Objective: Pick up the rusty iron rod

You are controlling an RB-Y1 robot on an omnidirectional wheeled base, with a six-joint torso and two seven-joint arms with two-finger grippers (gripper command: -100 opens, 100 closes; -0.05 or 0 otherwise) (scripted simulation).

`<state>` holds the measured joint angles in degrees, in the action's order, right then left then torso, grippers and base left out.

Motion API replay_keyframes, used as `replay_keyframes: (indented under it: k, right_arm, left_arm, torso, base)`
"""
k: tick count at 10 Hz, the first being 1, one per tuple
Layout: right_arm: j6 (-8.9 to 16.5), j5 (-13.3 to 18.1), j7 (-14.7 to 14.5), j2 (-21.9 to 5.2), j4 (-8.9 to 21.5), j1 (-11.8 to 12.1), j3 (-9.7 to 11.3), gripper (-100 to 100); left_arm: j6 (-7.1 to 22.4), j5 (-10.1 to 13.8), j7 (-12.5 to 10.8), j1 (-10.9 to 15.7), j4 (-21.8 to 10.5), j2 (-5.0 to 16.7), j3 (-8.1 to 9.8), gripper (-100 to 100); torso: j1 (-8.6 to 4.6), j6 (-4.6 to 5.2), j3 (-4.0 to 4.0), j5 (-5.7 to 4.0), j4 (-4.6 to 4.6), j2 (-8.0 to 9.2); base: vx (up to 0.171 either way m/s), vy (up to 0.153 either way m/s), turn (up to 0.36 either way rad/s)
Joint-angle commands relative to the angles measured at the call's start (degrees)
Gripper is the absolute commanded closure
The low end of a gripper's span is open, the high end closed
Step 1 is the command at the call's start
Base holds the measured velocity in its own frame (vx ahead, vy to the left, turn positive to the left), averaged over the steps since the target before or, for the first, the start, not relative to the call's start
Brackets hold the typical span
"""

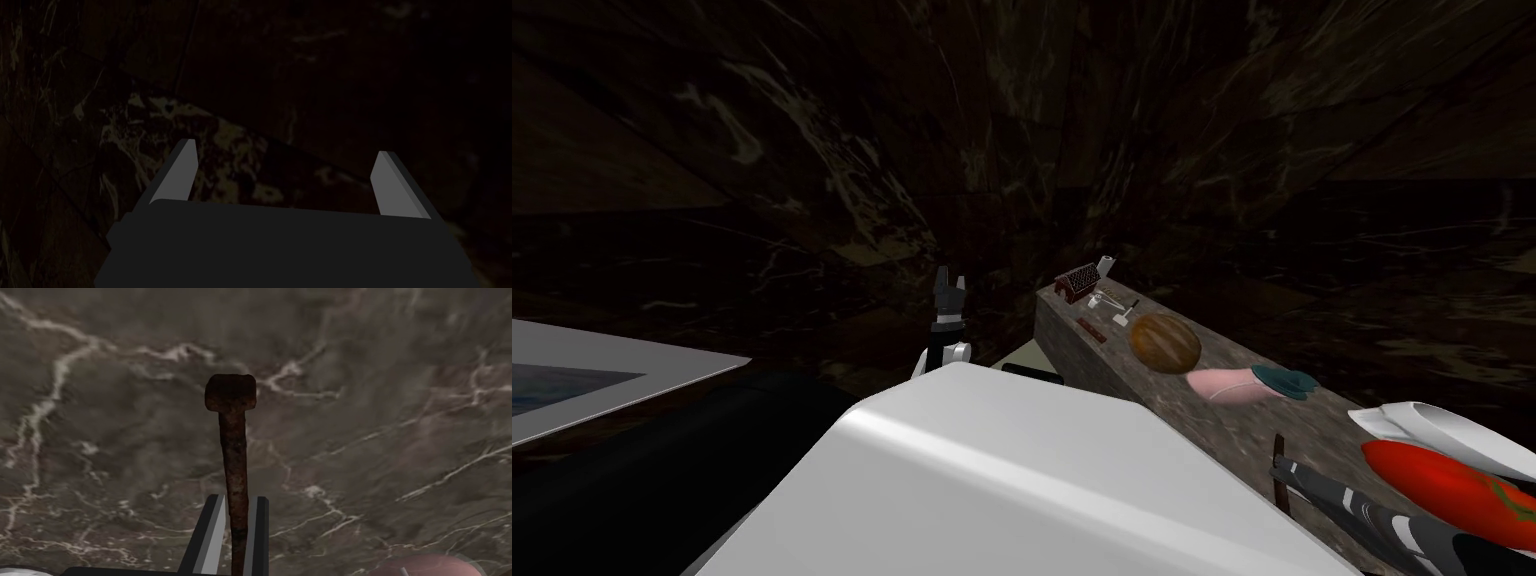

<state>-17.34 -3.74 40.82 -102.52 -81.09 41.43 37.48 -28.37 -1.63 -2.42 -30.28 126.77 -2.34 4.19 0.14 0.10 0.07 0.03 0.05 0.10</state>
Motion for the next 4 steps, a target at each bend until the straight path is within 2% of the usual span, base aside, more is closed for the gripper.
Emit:
replay_keyframes:
  k: [1, 2, 3, 4]
  right_arm:
    - [-0.6, -0.6, 0.9, -1.9, -0.8, 0.3, -0.3, 100]
    - [-0.8, -0.8, 1.3, -3.0, -1.3, 0.3, -0.3, 100]
    - [-0.7, -0.4, 1.6, -2.4, -0.9, 0.0, 0.0, 100]
    - [-0.7, -0.6, 1.4, -2.6, -1.0, 0.1, -0.1, 0]
  left_arm:
    - [0.0, 0.0, 0.0, 0.0, 0.0, 0.0, 0.0, 0]
    - [0.0, 0.0, 0.0, 0.0, 0.0, 0.0, 0.0, 0]
    - [0.0, 0.0, 0.0, 0.0, 0.0, 0.0, 0.0, 0]
    - [0.0, 0.0, 0.0, 0.0, 0.0, 0.0, 0.0, 0]
  torso:
    - [0.0, 0.0, 0.0, 0.0, 0.0, 0.0]
    - [0.02, 0.0, 0.05, 0.02, 0.02, 0.08]
    - [0.03, 0.02, 0.06, 0.02, 0.02, 0.09]
    - [-0.01, 0.02, 0.03, -0.02, 0.01, 0.03]
  base:
    - [-0.05, 0.009, -0.049]
    - [-0.045, 0.005, -0.023]
    - [-0.018, 0.001, -0.004]
    - [0.0, 0.0, 0.0]
